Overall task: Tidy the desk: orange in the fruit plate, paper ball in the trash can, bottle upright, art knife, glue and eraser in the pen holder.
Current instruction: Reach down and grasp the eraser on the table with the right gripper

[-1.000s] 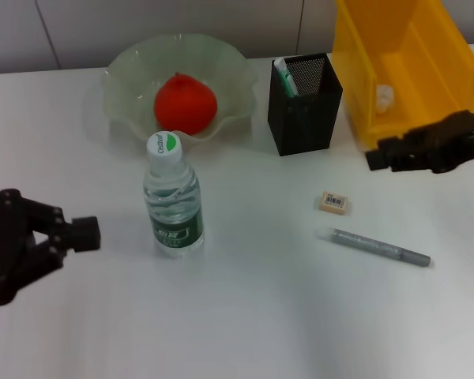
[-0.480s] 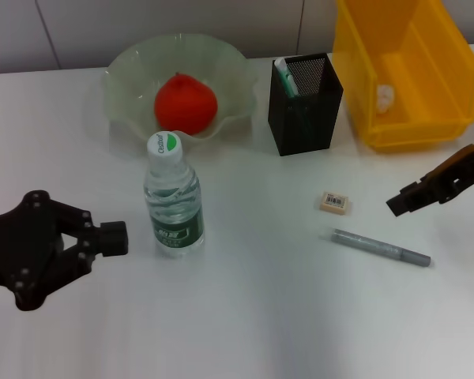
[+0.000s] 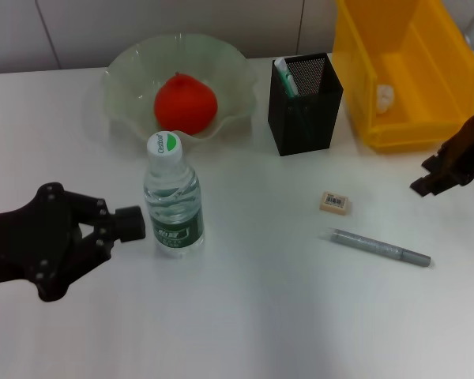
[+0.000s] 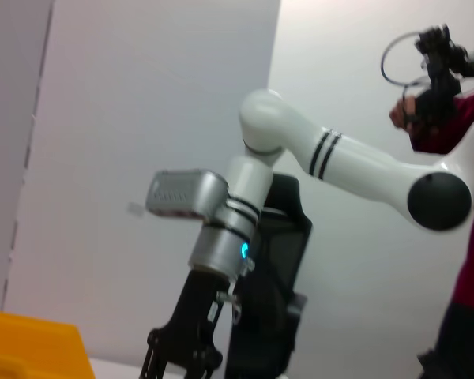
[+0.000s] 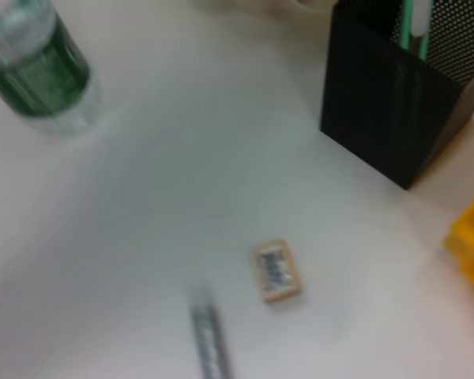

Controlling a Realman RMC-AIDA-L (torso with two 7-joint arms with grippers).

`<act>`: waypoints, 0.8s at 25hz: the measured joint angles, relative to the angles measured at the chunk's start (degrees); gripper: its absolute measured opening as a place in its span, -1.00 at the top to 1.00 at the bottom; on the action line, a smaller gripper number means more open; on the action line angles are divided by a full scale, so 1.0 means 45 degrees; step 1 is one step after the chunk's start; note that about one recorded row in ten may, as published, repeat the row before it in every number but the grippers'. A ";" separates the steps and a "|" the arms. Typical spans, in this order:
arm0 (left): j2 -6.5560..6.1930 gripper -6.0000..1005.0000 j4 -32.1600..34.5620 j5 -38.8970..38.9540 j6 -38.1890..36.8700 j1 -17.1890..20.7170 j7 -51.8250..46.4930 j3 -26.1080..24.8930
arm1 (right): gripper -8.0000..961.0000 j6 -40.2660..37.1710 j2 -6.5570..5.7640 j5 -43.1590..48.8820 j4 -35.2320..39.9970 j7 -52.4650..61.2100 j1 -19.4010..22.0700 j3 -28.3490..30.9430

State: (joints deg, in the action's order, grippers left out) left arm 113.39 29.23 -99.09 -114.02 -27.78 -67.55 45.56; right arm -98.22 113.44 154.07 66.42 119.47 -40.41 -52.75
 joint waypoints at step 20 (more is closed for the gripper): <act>0.0615 0.93 -0.0284 0.0186 0.0028 0.0661 -0.0057 -0.1190 | 0.06 0.2270 -0.0312 -0.0997 -0.4329 -0.5957 -0.1428 0.0683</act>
State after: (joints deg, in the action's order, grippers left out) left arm 116.16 27.95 -98.25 -113.90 -24.80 -67.81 40.20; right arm -88.00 112.04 149.59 46.94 92.66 -46.84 -49.68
